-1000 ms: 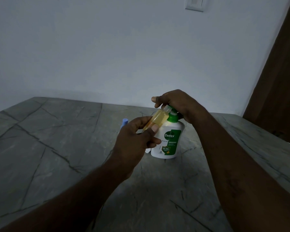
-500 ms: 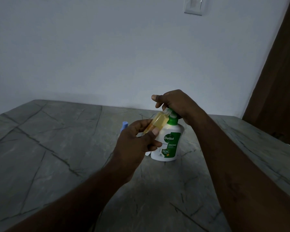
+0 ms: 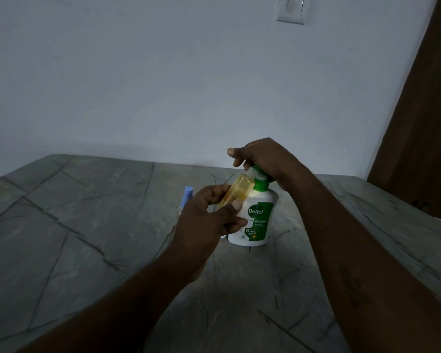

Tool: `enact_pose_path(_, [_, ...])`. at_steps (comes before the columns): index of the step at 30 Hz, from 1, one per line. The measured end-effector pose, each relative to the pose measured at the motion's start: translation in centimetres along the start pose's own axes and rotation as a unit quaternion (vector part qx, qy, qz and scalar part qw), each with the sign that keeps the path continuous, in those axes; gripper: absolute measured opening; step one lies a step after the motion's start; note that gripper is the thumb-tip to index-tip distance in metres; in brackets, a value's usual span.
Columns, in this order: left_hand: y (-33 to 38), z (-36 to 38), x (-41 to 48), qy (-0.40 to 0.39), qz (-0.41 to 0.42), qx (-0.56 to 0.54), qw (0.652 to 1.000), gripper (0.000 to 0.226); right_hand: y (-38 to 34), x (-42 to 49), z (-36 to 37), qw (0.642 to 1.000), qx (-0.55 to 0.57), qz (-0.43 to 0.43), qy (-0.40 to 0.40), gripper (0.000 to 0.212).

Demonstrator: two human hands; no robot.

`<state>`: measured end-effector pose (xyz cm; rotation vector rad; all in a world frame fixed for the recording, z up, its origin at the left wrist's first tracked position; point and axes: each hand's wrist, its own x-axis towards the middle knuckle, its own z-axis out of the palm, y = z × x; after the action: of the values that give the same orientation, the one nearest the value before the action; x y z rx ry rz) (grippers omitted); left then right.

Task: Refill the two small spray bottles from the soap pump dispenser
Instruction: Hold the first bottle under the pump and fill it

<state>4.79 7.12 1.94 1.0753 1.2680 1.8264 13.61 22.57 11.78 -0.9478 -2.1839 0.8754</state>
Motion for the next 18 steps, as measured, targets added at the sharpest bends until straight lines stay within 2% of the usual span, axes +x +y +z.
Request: enact_pose_path(18, [-0.15,-0.05,0.10,-0.008,-0.007,-0.024,1.000,0.028,-0.01,-0.05,0.01,1.000,0.013,0.016,-0.015,0.033])
